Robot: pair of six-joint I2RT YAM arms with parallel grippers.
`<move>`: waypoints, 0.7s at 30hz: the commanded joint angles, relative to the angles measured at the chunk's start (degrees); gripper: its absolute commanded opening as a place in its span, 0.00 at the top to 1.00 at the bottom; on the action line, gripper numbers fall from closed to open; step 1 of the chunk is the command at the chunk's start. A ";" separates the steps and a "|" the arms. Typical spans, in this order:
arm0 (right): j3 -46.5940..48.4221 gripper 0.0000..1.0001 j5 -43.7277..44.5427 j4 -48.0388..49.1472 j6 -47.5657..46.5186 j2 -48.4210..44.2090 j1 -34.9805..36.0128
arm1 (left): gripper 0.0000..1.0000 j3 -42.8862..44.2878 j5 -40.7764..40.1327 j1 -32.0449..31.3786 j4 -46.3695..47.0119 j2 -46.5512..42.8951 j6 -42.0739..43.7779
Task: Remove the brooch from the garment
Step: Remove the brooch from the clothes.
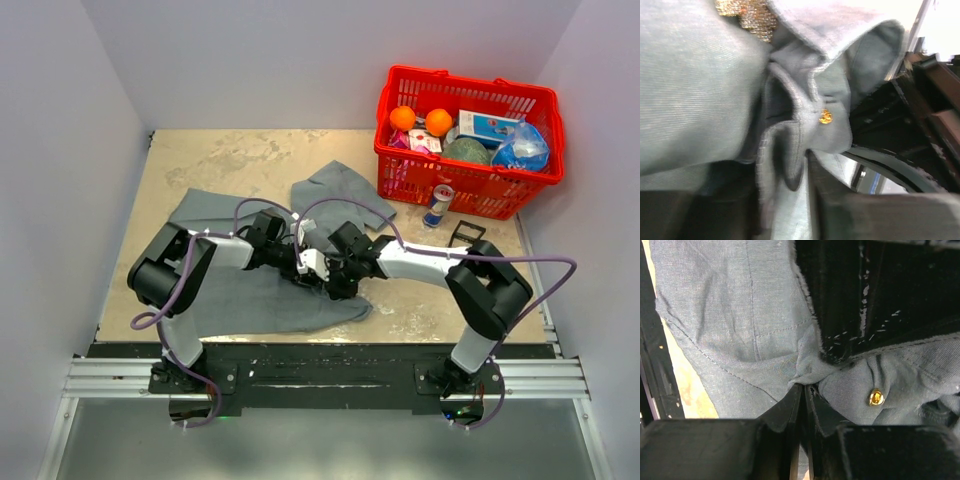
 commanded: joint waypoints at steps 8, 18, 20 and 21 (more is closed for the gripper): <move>2.38 0.81 -5.10 -18.00 -5.32 -10.47 -4.60 | 0.28 1.85 10.04 4.21 -3.64 -2.84 2.79; 10.56 0.80 -6.51 -11.43 1.69 -6.18 -5.57 | 0.27 15.12 8.90 8.25 -19.30 4.01 9.14; 10.74 0.81 -5.20 -8.18 4.15 -3.98 -4.44 | 0.27 17.31 8.90 8.35 -20.09 4.80 10.01; 10.74 0.81 -4.76 -7.04 4.34 -3.36 -4.17 | 0.26 17.76 9.08 8.35 -20.61 5.42 10.36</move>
